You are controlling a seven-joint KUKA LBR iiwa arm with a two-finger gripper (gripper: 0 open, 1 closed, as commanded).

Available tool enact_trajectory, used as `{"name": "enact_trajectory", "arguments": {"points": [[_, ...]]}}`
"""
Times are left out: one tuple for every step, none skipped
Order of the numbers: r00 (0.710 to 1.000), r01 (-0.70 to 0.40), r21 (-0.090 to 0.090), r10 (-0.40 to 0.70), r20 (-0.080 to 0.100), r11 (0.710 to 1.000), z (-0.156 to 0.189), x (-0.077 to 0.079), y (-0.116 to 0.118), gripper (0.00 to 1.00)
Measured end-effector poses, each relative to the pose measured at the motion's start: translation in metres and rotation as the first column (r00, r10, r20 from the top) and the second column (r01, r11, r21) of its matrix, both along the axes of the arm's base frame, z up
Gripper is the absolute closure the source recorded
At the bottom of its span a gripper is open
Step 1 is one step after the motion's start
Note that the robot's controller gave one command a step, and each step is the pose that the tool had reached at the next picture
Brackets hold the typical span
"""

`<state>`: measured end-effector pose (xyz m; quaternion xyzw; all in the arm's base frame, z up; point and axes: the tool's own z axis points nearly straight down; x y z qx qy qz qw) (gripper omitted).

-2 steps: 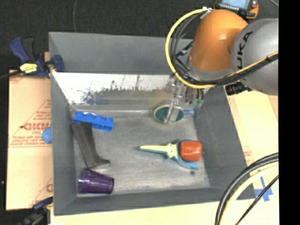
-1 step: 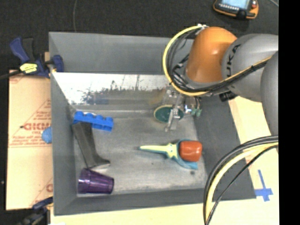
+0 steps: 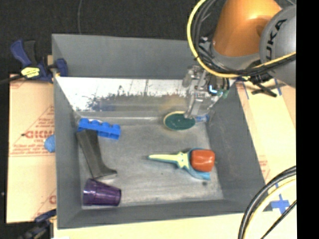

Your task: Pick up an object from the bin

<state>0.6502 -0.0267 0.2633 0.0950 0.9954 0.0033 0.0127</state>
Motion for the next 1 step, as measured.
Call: {"name": "enact_trajectory", "arguments": {"points": [[0.998,-0.065,-0.001,0.065,-0.019,0.998,0.022,-0.018,-0.0248,1.0]]}}
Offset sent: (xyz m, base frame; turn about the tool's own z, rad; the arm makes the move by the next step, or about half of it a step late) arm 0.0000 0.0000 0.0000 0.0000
